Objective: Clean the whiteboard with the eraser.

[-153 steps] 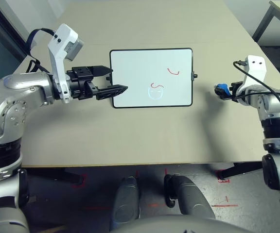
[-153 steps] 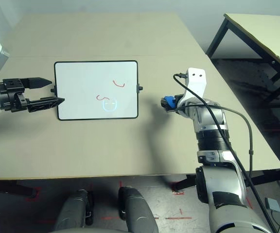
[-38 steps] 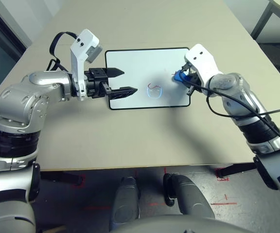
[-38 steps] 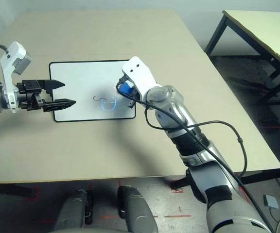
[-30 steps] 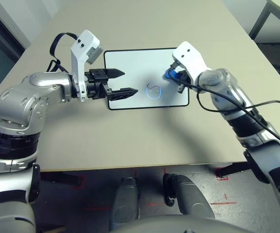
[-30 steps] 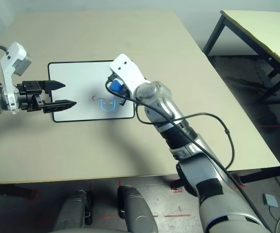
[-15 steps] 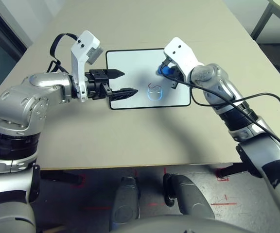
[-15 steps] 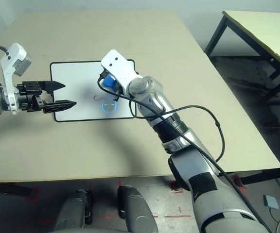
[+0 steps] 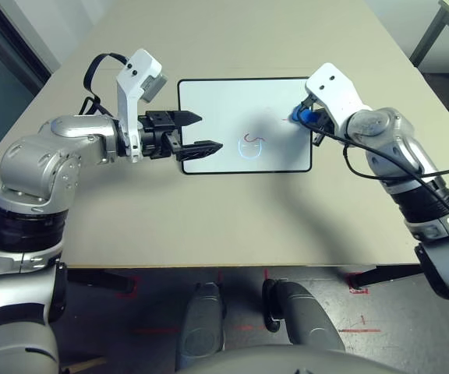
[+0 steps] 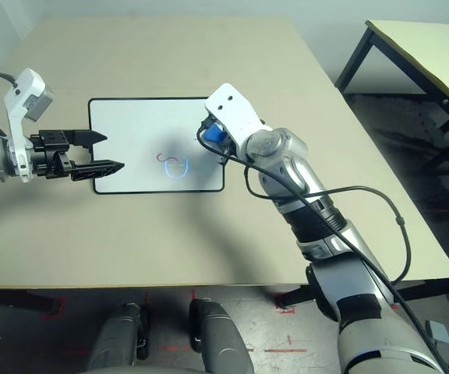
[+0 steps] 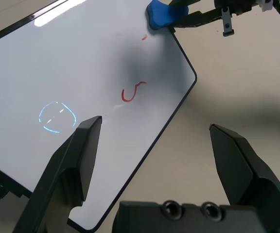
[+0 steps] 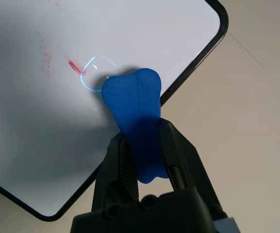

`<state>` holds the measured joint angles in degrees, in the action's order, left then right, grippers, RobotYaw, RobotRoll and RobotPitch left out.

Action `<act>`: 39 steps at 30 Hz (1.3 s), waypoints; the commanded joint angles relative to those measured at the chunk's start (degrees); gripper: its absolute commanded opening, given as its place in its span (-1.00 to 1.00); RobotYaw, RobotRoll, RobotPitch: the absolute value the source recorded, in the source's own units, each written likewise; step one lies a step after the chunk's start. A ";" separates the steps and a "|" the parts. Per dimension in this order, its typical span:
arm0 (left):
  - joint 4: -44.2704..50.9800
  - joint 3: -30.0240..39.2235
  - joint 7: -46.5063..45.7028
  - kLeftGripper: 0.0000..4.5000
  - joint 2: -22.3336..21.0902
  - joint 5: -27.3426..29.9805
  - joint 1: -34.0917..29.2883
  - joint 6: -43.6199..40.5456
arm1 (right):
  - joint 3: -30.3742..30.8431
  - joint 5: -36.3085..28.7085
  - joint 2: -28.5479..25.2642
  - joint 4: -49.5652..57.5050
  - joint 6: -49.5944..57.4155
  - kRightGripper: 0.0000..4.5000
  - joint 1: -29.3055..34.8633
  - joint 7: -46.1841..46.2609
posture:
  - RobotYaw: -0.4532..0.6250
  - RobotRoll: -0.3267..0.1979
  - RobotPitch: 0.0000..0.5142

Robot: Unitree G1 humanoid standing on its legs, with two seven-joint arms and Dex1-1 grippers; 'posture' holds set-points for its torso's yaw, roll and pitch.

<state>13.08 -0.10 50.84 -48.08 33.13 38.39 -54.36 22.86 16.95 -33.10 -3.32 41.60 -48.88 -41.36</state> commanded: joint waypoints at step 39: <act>1.91 0.42 -2.03 1.00 0.79 1.11 -1.53 -0.96 | 4.29 4.89 16.76 -19.46 -10.25 -0.64 -11.13 2.64 | -0.08 0.25 -0.40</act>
<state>13.98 -0.20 48.86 -47.40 34.06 37.44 -54.98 27.20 21.22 -16.65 -20.83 30.95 -60.54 -39.10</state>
